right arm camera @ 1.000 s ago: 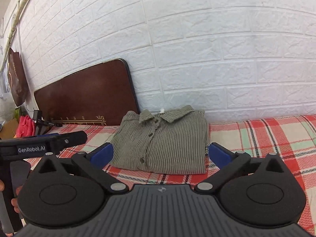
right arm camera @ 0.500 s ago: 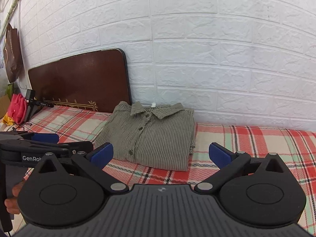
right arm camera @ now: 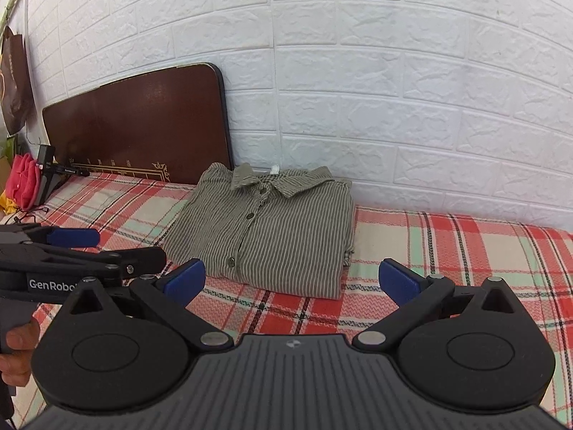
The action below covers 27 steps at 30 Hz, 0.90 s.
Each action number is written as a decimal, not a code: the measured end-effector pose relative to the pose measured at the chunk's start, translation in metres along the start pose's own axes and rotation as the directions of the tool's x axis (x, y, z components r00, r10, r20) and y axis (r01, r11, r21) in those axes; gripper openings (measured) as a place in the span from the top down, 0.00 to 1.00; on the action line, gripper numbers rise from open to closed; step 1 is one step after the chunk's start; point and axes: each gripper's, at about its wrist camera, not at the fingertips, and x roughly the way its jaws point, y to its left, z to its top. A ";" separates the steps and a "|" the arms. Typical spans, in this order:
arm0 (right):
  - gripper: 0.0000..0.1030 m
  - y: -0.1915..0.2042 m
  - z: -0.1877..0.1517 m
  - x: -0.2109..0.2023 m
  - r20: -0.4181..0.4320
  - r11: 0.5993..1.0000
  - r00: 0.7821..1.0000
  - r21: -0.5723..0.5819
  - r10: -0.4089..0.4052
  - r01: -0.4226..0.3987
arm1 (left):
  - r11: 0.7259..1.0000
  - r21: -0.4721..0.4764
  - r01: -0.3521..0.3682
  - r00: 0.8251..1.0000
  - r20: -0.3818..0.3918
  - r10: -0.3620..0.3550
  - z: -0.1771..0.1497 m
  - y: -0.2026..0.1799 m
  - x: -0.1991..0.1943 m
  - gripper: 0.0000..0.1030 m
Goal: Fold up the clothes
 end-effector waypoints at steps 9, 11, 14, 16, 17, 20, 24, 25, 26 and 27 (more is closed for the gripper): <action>0.01 0.001 0.006 0.009 -0.036 1.000 0.999 -0.013 -0.005 0.005 | 1.000 0.003 -0.012 1.000 -0.028 0.012 0.006 0.000 0.012 0.00; 0.01 0.000 0.006 0.011 -0.042 1.000 0.999 -0.011 -0.008 0.008 | 1.000 0.007 -0.013 0.999 -0.033 0.013 0.007 -0.001 0.014 0.00; 0.01 0.000 0.007 0.013 -0.047 1.000 0.999 -0.012 -0.006 0.006 | 1.000 0.011 -0.013 0.999 -0.035 0.013 0.007 -0.002 0.016 0.00; 0.01 -0.001 0.007 0.014 -0.050 1.000 0.999 -0.012 -0.005 0.005 | 1.000 0.008 -0.012 0.999 -0.038 0.012 0.008 -0.002 0.017 0.00; 0.01 -0.001 0.008 0.015 -0.052 1.000 0.999 -0.013 -0.005 0.004 | 1.000 0.006 -0.012 0.999 -0.040 0.012 0.008 -0.001 0.018 0.00; 0.01 -0.001 0.008 0.016 -0.057 1.000 0.998 -0.013 -0.003 0.002 | 1.000 0.000 -0.011 0.999 -0.044 0.011 0.008 0.000 0.019 0.00; 0.01 -0.002 0.009 0.018 -0.061 1.000 0.998 -0.013 0.001 -0.001 | 1.000 -0.004 -0.009 0.999 -0.044 0.009 0.008 0.001 0.018 0.00; 0.01 -0.002 0.009 0.018 -0.061 1.000 0.998 -0.012 0.001 -0.002 | 1.000 -0.004 -0.007 0.999 -0.043 0.007 0.008 0.002 0.018 0.00; 0.01 -0.002 0.009 0.019 -0.061 1.000 0.998 -0.012 0.002 -0.002 | 1.000 -0.003 -0.006 0.999 -0.040 0.006 0.008 0.002 0.018 0.00; 0.01 -0.002 0.009 0.019 -0.061 1.000 0.998 -0.012 0.002 -0.003 | 1.000 -0.004 -0.006 0.999 -0.036 0.005 0.008 0.002 0.017 0.00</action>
